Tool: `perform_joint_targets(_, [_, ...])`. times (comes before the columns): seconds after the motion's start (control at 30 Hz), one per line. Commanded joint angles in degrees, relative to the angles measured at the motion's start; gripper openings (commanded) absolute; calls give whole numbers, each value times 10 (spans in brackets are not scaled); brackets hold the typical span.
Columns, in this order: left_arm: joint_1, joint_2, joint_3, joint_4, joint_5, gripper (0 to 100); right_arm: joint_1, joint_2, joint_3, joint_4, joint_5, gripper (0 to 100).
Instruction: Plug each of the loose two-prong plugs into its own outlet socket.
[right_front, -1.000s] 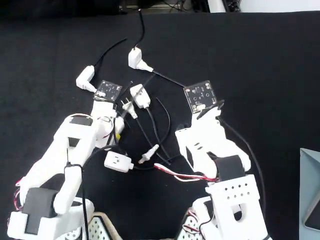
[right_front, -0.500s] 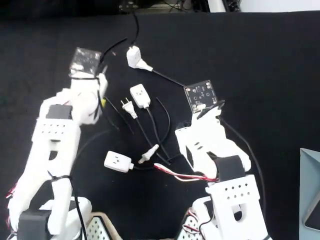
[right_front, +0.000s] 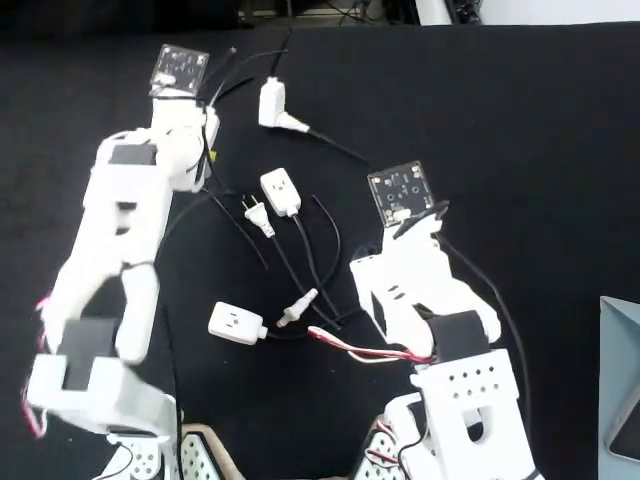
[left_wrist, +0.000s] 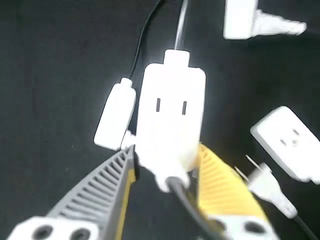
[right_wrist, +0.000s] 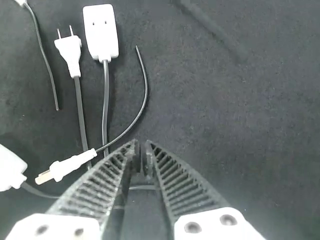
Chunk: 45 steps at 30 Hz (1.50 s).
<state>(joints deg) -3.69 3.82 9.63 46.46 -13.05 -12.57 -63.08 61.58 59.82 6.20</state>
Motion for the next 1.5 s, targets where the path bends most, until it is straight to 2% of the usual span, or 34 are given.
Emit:
perform_joint_targets(0.0, [-10, 99, -108, 6, 8, 265, 8, -7, -1, -10, 4, 13])
perform_joint_targets(0.17, [-25, 127, -124, 10, 25, 296, 8, -7, -1, -10, 4, 13])
perform_joint_targets(0.27, [-36, 104, -142, 60, 25, 297, 8, -7, -1, -10, 5, 13])
perform_joint_targets(0.63, [-50, -73, -157, 247, 25, 297, 8, -7, -1, -5, 2, 15])
perform_joint_targets(0.77, [-46, -150, -127, 294, 28, 295, 7, -6, -3, -5, 0, 15])
perform_joint_targets(0.93, [-50, -256, -45, 335, 29, 293, -33, 51, -11, -8, 0, 14])
perform_joint_targets(1.13, [-95, -387, 127, 309, 32, 293, -56, 169, -79, -4, -4, 15])
perform_joint_targets(1.47, [-221, -537, 437, 147, 69, 293, -152, 372, -203, 18, -158, 16])
